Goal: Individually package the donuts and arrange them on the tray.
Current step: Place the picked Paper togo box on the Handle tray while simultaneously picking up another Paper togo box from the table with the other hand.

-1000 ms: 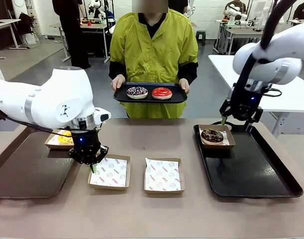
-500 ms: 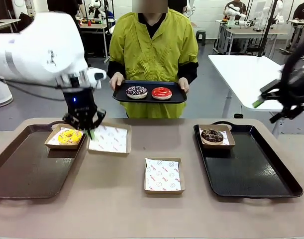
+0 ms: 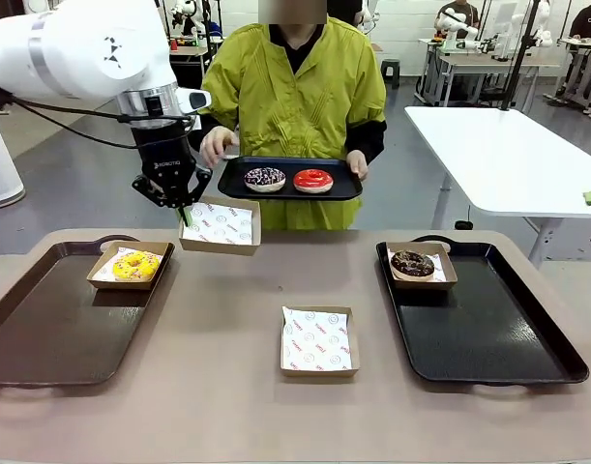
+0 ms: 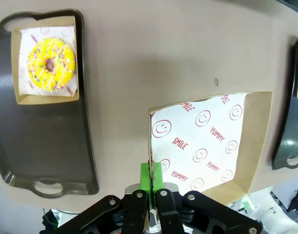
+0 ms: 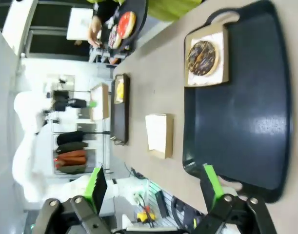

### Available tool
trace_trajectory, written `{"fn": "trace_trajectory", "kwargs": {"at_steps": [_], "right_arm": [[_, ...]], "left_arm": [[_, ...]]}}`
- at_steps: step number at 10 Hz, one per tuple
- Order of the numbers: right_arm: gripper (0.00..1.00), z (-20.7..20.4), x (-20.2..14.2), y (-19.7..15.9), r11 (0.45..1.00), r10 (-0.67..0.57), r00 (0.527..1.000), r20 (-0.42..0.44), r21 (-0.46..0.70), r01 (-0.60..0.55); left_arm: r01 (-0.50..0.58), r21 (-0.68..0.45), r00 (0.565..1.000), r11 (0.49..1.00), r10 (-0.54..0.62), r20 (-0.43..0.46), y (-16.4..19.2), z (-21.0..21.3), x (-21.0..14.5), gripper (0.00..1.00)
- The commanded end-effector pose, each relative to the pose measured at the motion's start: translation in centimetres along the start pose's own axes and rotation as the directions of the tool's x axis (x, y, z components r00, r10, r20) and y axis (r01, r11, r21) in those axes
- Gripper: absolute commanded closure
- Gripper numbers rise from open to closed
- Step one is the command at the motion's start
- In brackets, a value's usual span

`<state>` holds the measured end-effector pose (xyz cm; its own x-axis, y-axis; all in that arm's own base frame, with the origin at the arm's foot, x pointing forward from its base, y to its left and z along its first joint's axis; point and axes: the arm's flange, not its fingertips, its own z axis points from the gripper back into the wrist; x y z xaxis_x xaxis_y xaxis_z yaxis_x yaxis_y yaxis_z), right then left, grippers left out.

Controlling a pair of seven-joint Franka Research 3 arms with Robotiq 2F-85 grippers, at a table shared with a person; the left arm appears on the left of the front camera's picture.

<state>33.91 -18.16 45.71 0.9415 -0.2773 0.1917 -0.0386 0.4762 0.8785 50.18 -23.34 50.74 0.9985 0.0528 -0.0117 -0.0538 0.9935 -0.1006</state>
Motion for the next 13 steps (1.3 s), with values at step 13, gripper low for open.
{"fn": "trace_trajectory", "kwargs": {"at_steps": [13], "right_arm": [[0.0,0.4,-1.7,-5.6,0.992,-0.036,0.999,0.019,0.118,0.034]], "left_arm": [[0.004,0.019,0.998,1.0,-0.003,-0.061,-0.6,-1.6,3.3,1.0]]}}
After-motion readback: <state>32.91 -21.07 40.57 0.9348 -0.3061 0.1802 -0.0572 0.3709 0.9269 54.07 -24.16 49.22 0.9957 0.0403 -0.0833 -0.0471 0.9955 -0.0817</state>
